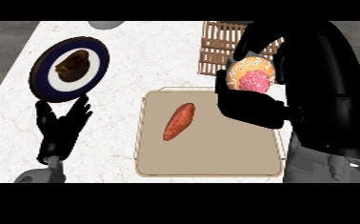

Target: Pick the cupcake from the tray and place it in the tiered shelf

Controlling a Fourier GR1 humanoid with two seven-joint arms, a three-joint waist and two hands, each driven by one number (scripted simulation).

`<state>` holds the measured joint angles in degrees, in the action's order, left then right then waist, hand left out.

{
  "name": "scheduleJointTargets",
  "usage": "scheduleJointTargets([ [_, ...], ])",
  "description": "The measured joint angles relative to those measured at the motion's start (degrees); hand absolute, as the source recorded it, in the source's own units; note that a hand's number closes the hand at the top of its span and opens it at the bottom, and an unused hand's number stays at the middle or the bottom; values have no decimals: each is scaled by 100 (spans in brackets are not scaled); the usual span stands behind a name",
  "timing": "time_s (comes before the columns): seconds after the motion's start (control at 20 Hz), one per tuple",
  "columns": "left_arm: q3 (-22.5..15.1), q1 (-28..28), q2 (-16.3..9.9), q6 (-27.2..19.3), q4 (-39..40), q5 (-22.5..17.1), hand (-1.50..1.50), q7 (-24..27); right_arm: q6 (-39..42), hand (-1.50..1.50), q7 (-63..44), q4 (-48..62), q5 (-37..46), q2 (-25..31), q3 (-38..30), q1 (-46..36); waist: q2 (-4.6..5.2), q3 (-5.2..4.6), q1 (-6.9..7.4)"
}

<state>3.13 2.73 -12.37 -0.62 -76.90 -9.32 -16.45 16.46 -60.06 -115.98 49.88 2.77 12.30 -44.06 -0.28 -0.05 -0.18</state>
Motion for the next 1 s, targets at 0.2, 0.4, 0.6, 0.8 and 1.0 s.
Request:
scheduleJointTargets([
  [0.2,10,17,9,-4,-51,-11,0,-106,231,150,89,421,-264,226,-812,-698,7,1,21],
  [0.4,-16,10,80,-43,-12,51,0,-36,407,150,257,949,-542,620,-1593,-1259,14,0,30],
  [0.6,-39,39,98,-40,-72,85,0,-95,481,150,484,1672,-639,967,-1984,-1711,22,3,51],
  [0.8,-29,64,114,-68,-99,120,0,-149,522,150,824,2528,-816,1317,-2318,-2074,31,3,67],
  [1.0,-20,23,118,-47,-139,140,0,-147,597,150,1276,3175,-981,1616,-2458,-2090,34,2,70],
])
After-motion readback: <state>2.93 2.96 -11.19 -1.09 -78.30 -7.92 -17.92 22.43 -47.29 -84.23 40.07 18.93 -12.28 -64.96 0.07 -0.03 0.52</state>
